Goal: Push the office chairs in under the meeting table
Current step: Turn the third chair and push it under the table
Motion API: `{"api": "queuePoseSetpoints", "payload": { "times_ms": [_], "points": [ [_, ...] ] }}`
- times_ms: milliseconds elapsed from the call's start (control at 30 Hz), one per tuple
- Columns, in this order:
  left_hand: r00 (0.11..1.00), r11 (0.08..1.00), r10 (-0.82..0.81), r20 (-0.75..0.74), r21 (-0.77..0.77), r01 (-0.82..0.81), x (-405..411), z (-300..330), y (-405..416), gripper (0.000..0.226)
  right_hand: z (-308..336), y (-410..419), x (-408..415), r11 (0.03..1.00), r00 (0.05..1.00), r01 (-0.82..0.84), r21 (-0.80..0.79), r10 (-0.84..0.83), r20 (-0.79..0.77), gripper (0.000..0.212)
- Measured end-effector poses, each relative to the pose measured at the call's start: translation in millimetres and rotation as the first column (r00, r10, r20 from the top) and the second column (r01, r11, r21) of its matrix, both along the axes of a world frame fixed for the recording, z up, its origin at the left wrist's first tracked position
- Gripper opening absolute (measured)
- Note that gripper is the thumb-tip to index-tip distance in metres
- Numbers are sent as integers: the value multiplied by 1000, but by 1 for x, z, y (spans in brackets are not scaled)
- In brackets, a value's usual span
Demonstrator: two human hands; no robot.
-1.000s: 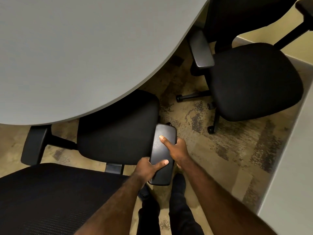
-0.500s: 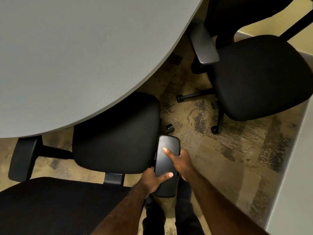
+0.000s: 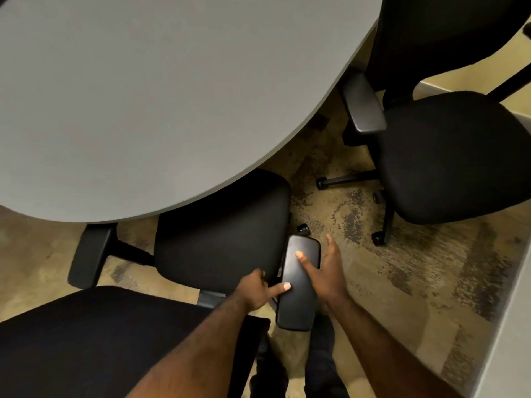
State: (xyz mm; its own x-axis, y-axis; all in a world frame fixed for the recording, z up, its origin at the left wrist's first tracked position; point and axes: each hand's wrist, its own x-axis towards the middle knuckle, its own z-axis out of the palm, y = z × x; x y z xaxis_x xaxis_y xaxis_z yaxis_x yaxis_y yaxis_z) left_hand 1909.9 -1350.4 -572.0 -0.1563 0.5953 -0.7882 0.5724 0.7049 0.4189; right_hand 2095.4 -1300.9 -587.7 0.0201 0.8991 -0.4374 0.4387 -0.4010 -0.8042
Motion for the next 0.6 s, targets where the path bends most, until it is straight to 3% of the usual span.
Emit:
{"api": "queuePoseSetpoints", "payload": {
  "times_ms": [133,267,433,600],
  "points": [
    [1000,998,-13,-11,66,14,-16,59,12,100,48,14,4,986,992,-120,118,115,50,107],
    [989,976,-128,-79,165,139,-34,123,29,94,110,30,-5,943,978,-207,261,192,83,99],
    [994,948,-10,-113,316,45,-60,179,33,90,169,45,-35,869,964,-262,420,255,73,91],
    [981,896,-37,-193,427,118,-84,225,25,86,215,43,-75,820,942,-315,479,331,52,95]
  ]
}}
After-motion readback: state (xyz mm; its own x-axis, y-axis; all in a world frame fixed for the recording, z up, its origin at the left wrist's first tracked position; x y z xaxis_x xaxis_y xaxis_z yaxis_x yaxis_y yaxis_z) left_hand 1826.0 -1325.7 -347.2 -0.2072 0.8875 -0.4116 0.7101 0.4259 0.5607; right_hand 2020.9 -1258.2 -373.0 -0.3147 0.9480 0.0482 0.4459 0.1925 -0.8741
